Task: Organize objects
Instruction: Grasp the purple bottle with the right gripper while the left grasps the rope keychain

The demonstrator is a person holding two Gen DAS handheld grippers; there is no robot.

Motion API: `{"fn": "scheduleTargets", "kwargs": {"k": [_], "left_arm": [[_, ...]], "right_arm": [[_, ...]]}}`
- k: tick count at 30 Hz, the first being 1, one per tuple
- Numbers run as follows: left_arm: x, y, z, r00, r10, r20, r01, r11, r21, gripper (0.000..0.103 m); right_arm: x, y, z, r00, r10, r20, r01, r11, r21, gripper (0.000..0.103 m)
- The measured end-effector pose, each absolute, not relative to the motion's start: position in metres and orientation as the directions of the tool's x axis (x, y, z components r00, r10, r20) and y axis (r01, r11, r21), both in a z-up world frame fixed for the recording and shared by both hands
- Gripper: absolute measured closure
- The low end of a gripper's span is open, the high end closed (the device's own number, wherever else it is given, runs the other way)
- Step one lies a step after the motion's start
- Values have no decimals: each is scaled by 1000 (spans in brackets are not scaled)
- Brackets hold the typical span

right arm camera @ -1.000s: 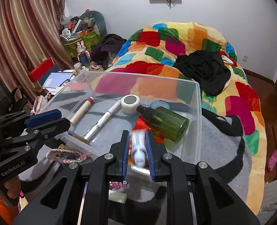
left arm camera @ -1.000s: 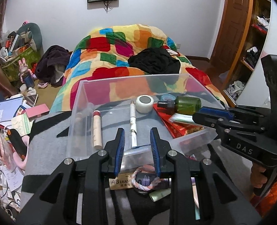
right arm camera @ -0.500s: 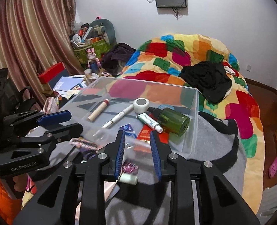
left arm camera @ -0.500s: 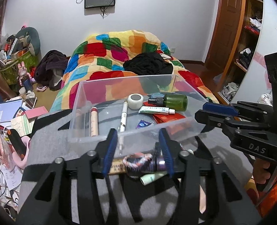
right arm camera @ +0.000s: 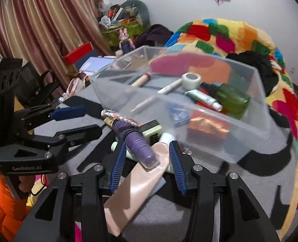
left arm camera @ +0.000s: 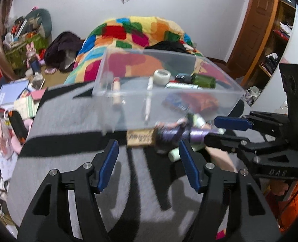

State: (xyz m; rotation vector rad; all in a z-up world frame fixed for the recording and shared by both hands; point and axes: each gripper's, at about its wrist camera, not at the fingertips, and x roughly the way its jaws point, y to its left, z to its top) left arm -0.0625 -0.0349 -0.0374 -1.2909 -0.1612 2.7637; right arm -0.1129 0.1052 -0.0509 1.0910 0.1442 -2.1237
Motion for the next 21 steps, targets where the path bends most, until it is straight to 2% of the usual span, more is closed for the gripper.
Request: {"fn": "scheduleTargets", "kwargs": {"k": [2,4,6,16,18,21], "left_arm": [[-59,-38,-43,-630,125,-766,-26,-990,-140,41],[-56,-40,-47,-625,123,-771,-23,-990,-139,41],[-56,-40,-48,-623,120,-773,-21,-990,-137,41],[-72,-26,-35,-665,116,-738,-42,-992,-118,41],[-76,-18,-36,-662,113,-741,-61,-993,-98,45],[-84,-10,-41,-646,101,-756,-75,-995,-69,57]], "right_arm": [[-115,103,-56,-348,-566,-748,657,-716,236,63],[-114,103,-57,-335,-580,-742,663,-705,252,75],[-112,104,-57,-332,-589,-737,667,-699,257,80],[-92,122,-47,-361,-608,-707,673,-695,253,83],[-90,125,-47,-361,-609,-706,672,-695,256,83],[-85,131,-48,-369,-606,-705,667,-701,253,84]]}}
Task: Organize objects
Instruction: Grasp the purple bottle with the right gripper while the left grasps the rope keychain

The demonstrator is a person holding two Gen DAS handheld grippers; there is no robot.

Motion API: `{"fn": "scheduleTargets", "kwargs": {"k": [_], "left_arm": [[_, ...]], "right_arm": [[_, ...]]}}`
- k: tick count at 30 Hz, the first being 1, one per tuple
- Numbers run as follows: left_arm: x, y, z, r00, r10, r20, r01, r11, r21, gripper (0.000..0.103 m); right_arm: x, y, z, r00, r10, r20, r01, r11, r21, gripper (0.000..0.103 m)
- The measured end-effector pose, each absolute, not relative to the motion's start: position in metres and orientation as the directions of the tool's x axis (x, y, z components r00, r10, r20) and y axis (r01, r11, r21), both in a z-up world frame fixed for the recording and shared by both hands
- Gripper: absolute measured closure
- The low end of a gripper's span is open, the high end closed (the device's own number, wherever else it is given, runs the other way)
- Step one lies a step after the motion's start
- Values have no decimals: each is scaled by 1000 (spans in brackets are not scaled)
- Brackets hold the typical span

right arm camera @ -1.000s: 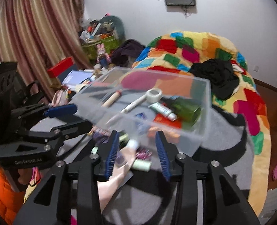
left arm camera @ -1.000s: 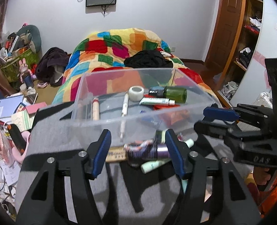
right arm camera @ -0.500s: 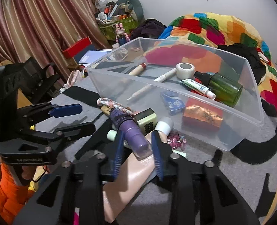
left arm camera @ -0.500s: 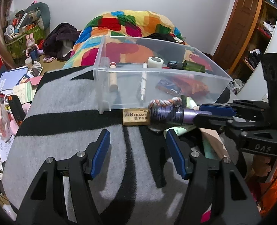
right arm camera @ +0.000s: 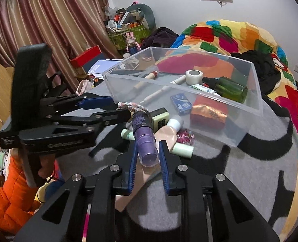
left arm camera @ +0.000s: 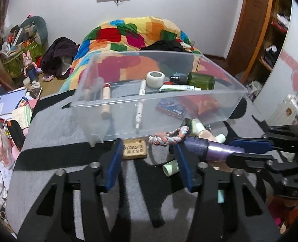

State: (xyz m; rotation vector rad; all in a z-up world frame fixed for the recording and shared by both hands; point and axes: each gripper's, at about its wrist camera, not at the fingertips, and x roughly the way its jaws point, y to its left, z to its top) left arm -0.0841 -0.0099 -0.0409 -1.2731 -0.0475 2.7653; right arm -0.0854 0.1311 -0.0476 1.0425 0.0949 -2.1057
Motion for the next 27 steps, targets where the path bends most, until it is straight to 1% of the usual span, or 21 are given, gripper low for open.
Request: {"fn": "scheduleTargets", "kwargs": {"k": [3,5,6,8,9,10,13,17,20,23,25,27], "left_arm": [[-91,-9,-41,-645,107,-756,-72,-994,-79,62],[-92,-7,-41,-650,107,-752,-72,-994,-80,71],[-92,-6,-41,-654,108,-749,-74,-994,-79,74],[-92,-3,-41,-661,103,-743,-72,-995,-73,84],[-91,-2,-41,-667,98,-739,-70,-995,-69,86],[-91,-2,-40,-671,95,-735,-68,-995,-66,92],[-89,-3,-39,-678,88,-730,-62,-996,-63,97],[-83,-8,-35,-686,82,-723,-47,-997,-69,99],[-77,-14,-29,-699,79,-711,-32,-996,-79,99],[-71,-18,-23,-714,78,-696,-24,-996,-87,99],[-66,-20,-18,-724,77,-686,-22,-996,-89,99],[-64,-21,-14,-732,79,-677,-24,-996,-90,99]], "right_arm": [[-82,137,-47,-383,-602,-700,658,-710,250,84],[-80,144,-46,-397,-600,-695,648,-720,251,84],[-80,147,-45,-402,-598,-693,643,-724,252,84],[-79,156,-44,-412,-598,-687,631,-732,259,84],[-78,159,-44,-418,-597,-685,625,-736,259,84],[-77,164,-44,-427,-593,-683,617,-743,260,84],[-78,177,-47,-444,-570,-691,583,-770,259,84],[-82,186,-58,-430,-548,-717,550,-789,273,84],[-81,184,-66,-413,-532,-739,554,-791,260,85],[-80,185,-66,-414,-527,-742,559,-791,250,84],[-83,185,-65,-417,-526,-741,555,-793,251,82],[-88,184,-63,-435,-510,-742,542,-806,237,74]]}}
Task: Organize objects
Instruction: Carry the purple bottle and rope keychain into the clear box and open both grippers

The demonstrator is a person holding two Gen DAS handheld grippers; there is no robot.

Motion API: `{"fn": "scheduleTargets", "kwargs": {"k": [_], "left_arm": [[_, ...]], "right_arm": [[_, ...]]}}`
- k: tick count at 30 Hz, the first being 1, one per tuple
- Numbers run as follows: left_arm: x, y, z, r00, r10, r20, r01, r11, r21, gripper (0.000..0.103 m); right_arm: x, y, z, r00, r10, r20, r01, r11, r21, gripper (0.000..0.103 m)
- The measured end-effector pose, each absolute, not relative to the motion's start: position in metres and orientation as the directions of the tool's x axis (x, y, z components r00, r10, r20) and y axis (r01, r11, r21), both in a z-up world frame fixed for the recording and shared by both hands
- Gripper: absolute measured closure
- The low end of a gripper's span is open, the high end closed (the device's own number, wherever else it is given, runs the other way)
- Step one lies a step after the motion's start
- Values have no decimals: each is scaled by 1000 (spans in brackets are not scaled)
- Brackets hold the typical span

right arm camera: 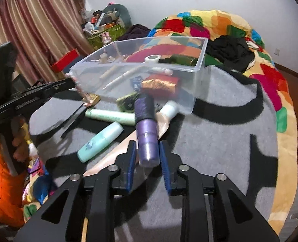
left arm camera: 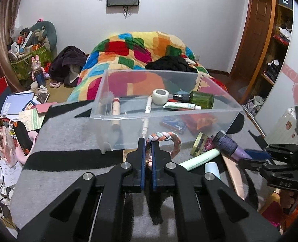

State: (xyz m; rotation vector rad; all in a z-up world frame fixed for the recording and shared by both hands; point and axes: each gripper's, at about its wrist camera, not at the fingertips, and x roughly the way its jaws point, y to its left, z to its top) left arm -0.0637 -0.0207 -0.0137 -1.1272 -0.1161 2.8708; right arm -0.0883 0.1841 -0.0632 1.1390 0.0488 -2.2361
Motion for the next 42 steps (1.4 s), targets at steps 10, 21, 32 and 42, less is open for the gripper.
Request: {"fn": "scheduleTargets", "kwargs": {"k": [10,21,32,42], "left_arm": [[-63,-21,5,-763,89,-641,-30,-994,-103,99],[-70,-31,32,-808,82,-583,-7,-992,-129,99],[-93,-49,46,-835,9,-550,69,-990,-120,99],[-121,-48,11,-782,-23,-623,98,-992,-86,99]], "right_arm": [[-110,158,-64,-460,-469,-754,540,-822,182,75],[-102,163,-32,-530,-500,-685,534,-824,188,80],[-114,153,17,-663,-476,-578,491,-859,145,80],[-143,135,12,-728,-348,-591,406,-913,36,80]]}}
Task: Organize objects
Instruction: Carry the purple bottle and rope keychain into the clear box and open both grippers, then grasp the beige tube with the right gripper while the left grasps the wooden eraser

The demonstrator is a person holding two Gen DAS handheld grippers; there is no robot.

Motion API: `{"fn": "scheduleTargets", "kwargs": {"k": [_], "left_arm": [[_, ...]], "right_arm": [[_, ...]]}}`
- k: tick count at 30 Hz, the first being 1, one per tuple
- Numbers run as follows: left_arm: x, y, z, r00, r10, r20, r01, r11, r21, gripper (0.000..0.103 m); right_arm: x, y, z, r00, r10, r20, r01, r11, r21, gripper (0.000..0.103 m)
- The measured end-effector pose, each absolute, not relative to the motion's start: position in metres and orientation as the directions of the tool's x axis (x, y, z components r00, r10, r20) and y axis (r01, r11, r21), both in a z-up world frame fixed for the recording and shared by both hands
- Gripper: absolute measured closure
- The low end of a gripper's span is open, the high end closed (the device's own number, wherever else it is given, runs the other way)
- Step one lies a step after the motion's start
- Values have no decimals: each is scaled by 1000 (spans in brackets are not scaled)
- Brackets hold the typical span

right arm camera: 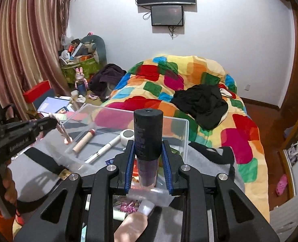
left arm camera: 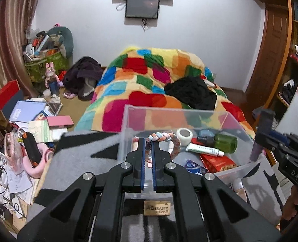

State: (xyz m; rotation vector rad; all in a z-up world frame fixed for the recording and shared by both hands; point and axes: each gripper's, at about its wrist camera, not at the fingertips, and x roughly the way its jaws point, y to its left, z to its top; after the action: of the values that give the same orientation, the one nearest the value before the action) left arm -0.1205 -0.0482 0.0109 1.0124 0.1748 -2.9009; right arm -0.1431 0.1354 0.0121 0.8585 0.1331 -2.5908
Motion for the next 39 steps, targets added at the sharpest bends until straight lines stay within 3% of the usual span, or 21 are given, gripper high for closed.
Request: {"fn": "scheduleTargets", "kwargs": {"k": [9,14,22,27,29,33,35,39], "left_arm": [[-128,-36,-3,-757,35,-652,48,-993,-110,98],[-126,-32,-2,-756,48,-653,34,-993,-112,78],[-113,-33,8,-777,75,-625,17,-990,-140,55],[-100,-28,17,-788,58,-613,11,-994,-109,51],[-95,-29,18,-787,68,-613,5,-993,-116,42],[-86,-32,14,-785,71,-615,6,-992,-122,33],[-83,-33,10,-778,65,-625,13,-993,-119,21],[-76,-42,0,-774,67,-630,34,-989,-147,16]], "right_arm": [[-156,115,3,-715,-339,-612,435,-900,-9,79],[-167,103,-7,-631,-411,-658,511,-858,46,79],[-162,102,-18,-570,-441,-693,548,-833,80,79],[-153,116,-15,-568,-458,-684,540,-834,109,63],[-146,123,-13,-585,-448,-676,526,-844,105,59],[-130,134,-11,-611,-430,-665,506,-858,90,48],[-121,141,-12,-623,-415,-664,494,-866,78,42],[-109,149,-19,-626,-390,-675,468,-881,75,37]]}}
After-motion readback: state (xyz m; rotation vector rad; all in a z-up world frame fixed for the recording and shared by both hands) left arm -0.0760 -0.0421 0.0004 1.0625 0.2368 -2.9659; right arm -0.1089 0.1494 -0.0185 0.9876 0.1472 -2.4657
